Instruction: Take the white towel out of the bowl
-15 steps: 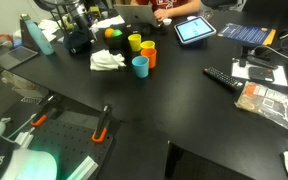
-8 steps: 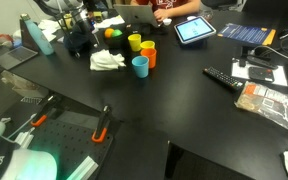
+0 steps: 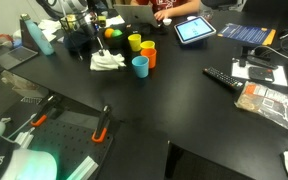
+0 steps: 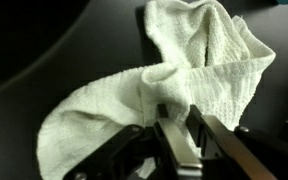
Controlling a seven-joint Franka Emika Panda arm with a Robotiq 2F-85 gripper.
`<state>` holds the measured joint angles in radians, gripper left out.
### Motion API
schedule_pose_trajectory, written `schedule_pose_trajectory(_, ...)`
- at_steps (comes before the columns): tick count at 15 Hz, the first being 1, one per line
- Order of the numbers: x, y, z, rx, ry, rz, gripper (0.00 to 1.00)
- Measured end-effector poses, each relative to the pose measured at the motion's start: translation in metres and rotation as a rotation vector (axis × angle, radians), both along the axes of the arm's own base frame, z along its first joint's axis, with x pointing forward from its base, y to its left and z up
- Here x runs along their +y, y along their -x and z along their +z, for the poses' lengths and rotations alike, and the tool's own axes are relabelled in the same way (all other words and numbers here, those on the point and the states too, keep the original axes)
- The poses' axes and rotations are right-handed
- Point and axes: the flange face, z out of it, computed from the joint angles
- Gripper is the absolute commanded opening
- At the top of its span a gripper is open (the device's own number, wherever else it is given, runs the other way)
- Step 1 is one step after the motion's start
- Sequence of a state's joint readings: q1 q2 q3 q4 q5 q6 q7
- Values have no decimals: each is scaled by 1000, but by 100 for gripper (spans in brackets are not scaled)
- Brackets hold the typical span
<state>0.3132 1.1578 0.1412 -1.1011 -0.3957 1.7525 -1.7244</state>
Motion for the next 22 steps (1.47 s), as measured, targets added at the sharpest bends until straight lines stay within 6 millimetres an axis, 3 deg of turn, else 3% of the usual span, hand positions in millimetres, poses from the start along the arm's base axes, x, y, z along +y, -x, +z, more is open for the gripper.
schedule_pose_trajectory(6, -30, -6, 2, 52, -18, -62, 10)
schedule_pose_trajectory(11, -72, 3, 12, 224, 44, -189, 9)
schedule_pose_trajectory(17, -105, 15, 9, 339, 78, -329, 10)
schedule_pose_trajectory(19, -112, 14, 5, 332, 44, -404, 11)
schedule_pose_trajectory(22, -108, 3, 1, 185, -39, -471, 10)
